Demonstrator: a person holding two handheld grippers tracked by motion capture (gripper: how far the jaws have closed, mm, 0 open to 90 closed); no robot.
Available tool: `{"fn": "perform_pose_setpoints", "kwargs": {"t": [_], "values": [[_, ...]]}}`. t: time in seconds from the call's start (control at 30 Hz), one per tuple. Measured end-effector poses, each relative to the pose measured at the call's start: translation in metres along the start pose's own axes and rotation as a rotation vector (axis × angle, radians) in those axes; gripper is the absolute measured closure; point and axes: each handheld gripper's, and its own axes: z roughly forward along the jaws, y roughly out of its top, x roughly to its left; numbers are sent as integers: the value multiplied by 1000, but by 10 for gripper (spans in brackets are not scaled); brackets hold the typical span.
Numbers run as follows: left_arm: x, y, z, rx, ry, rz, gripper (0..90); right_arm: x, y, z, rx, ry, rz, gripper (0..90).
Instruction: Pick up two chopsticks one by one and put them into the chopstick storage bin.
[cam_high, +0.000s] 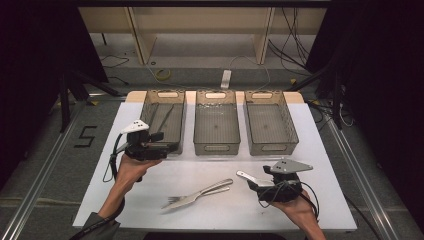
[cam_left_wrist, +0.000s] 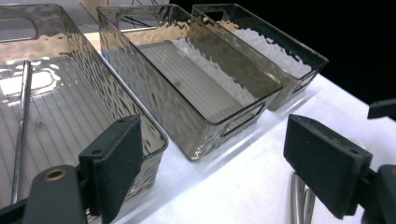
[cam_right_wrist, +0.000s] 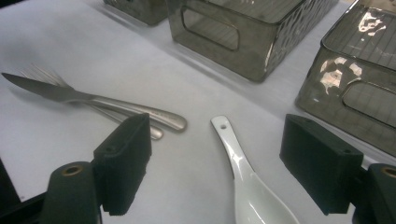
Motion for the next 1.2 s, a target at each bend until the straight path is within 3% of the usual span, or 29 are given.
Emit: {"fn": "perform_pose_setpoints", "kwargs": {"t": [0.33,0.57,0.87,1.2], "values": [[-7,-13,-13,-35,-3,-5,182,-4,6,13,52,-13,-30,267],[-14,-18,-16,-33,-11,5,168,-11,8,24,87,-15,-28,268],[-27,-26,-15,-1,0,71,163,-15,9,33,134,-25,-47,266],[-33,-36,-21,14,-1,90,157,-12,13,47,204,-18,-74,240]]}}
